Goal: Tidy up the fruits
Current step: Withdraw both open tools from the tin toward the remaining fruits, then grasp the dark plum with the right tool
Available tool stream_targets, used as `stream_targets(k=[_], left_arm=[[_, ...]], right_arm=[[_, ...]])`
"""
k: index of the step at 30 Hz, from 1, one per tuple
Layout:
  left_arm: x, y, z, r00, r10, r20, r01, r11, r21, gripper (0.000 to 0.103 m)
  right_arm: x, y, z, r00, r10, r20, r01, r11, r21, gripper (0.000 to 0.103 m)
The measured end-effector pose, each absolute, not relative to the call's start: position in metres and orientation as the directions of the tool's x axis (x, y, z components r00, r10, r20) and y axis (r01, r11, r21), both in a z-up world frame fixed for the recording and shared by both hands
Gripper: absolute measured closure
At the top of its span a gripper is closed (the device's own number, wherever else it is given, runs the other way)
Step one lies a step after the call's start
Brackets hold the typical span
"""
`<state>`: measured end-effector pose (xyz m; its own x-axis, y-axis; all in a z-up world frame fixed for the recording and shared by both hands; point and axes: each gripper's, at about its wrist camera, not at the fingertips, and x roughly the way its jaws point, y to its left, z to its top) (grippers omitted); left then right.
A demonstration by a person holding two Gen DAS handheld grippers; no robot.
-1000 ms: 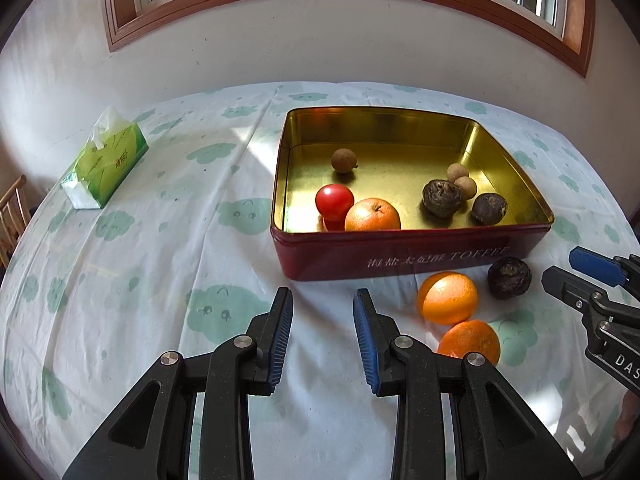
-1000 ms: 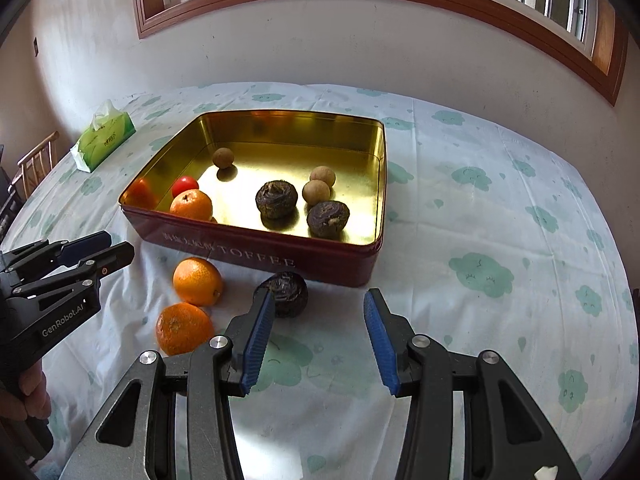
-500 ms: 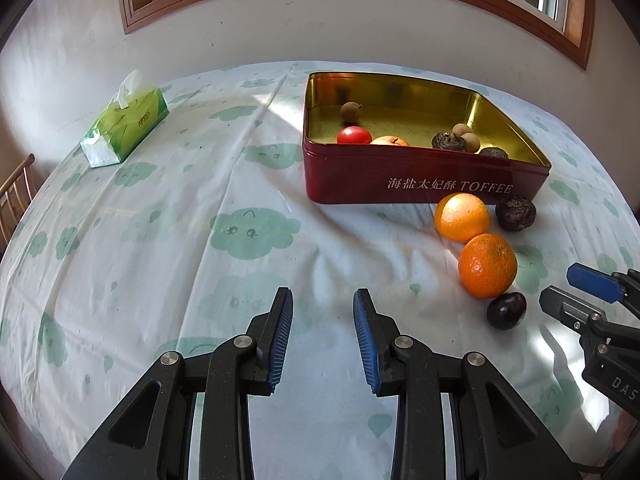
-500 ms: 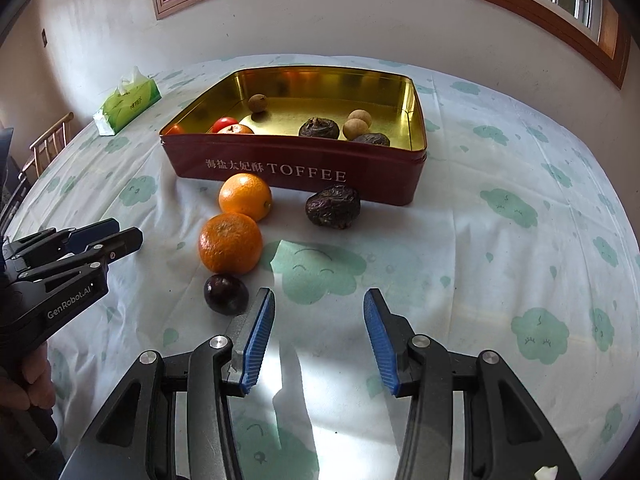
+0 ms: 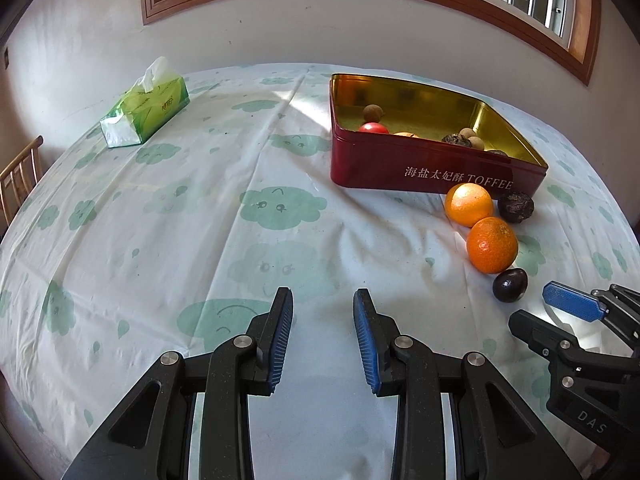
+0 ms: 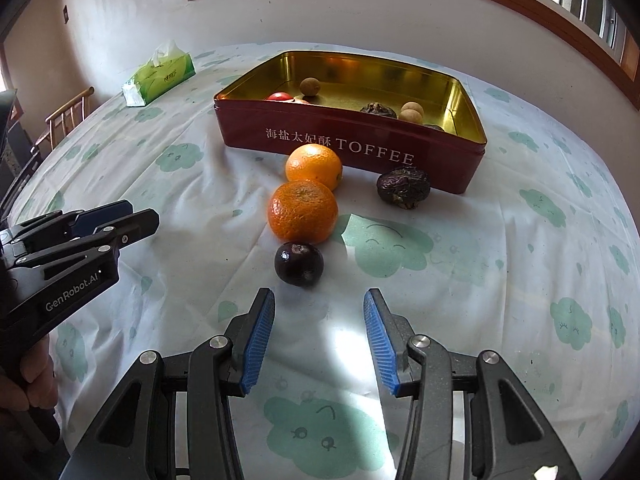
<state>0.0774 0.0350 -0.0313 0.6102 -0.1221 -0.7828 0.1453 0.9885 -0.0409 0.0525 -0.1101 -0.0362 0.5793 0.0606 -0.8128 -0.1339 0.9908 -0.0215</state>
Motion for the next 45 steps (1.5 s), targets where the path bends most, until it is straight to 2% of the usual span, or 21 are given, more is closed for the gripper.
stream_targets(k=[8,16,25,45], left_arm=[[0.079,0.044,-0.032,0.614,-0.112,-0.781,0.122,0.991,-0.047,0.070],[0.079,0.042,-0.036,0.605,-0.113,-0.788,0.127,0.991,-0.045,0.070],[0.078,0.027,-0.035,0.601,-0.133,-0.788,0.160,0.986,-0.044,0.070],[0.071,-0.030,-0.033,0.582,-0.221,-0.782,0.282,0.957,-0.061,0.070]], right_arm=[[0.066,-0.104,-0.040,0.578,0.067,-0.813,-0.128,0.992,-0.009,0.060],[0.067,-0.098,-0.040,0.589,0.064,-0.806,-0.138,0.990,-0.022,0.077],[0.060,-0.106,-0.040,0.595,0.063,-0.801,-0.122,0.992,-0.012,0.078],[0.048,-0.185,-0.032,0.633,-0.049,-0.772,0.061,0.998,-0.012,0.078]])
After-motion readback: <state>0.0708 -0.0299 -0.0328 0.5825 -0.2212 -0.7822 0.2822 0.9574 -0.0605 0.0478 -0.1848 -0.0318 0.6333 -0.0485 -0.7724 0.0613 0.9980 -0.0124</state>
